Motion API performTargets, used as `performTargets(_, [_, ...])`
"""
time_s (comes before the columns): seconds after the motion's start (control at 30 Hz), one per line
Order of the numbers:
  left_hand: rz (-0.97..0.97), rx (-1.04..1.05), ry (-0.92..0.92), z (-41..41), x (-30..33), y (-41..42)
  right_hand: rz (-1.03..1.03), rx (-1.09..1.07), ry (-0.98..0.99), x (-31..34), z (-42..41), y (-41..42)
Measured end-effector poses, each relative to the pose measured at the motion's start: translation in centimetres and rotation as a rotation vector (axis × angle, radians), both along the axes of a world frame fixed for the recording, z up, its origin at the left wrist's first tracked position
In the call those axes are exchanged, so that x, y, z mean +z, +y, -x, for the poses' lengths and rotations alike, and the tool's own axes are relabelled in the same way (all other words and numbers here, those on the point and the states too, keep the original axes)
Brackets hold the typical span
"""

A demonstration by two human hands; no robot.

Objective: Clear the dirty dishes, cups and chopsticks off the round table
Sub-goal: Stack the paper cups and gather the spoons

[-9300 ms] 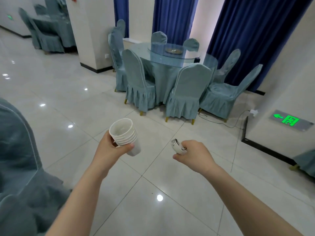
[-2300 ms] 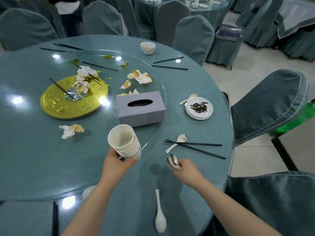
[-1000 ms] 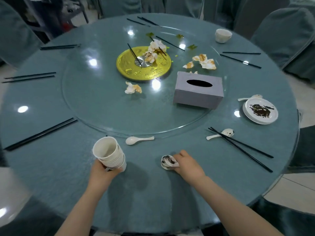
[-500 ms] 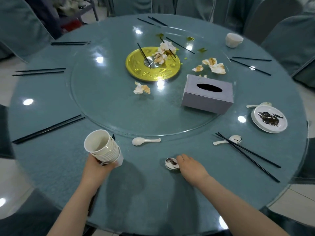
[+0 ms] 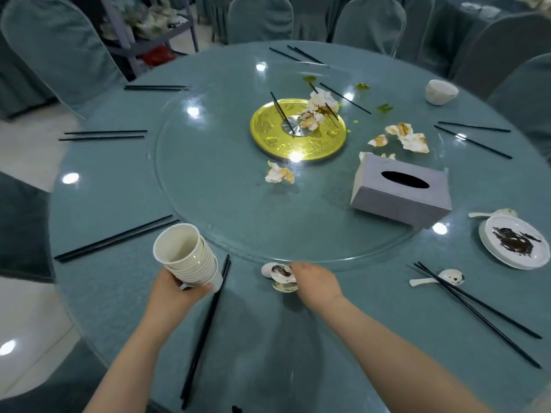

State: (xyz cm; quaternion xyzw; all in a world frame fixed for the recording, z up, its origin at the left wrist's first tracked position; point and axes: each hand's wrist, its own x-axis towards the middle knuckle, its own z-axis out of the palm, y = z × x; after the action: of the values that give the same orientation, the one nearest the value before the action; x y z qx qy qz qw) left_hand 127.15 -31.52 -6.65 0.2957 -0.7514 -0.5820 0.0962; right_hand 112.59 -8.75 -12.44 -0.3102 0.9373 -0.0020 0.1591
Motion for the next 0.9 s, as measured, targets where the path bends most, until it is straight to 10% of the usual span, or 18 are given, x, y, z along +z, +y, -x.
performTargets(0.43, [-0.012,-0.243,-0.044,7.6,0.0,2.8,0.050,-0.252,-0.118,-1.1,0.6,6.5])
performTargets(0.9, [-0.124,-0.657,-0.019,21.6,0.3,27.6,0.263,-0.929,-0.088,-0.1,2.0,29.2])
